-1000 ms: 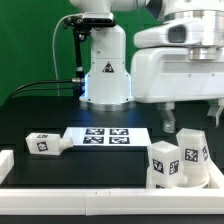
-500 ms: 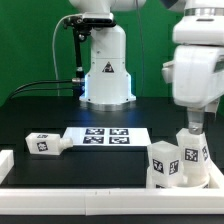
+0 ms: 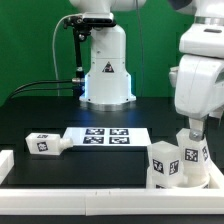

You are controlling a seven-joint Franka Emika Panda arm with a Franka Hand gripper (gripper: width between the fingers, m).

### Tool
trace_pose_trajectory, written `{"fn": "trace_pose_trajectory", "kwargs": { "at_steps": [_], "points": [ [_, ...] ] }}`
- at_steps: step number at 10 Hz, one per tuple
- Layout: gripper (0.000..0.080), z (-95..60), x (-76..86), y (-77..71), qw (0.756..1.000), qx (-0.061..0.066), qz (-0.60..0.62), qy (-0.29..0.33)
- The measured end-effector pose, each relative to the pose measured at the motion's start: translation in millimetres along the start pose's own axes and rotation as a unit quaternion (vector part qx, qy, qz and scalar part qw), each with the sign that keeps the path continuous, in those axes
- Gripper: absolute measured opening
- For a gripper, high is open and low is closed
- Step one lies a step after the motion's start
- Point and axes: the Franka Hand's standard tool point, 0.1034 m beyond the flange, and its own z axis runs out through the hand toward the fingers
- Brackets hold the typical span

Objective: Assemble stool

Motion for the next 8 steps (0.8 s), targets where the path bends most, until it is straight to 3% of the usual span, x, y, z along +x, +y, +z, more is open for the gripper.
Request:
{"fn": "trace_pose_trajectory", "kwargs": {
  "at_steps": [7,8],
  "points": [
    [0.0622,12.7,-12.4,7.5,1.000,-0.004,0.028,0.003],
    [0.0444,12.8,-12.7,7.8,0.999,-0.004,0.033,0.003]
  ]
}}
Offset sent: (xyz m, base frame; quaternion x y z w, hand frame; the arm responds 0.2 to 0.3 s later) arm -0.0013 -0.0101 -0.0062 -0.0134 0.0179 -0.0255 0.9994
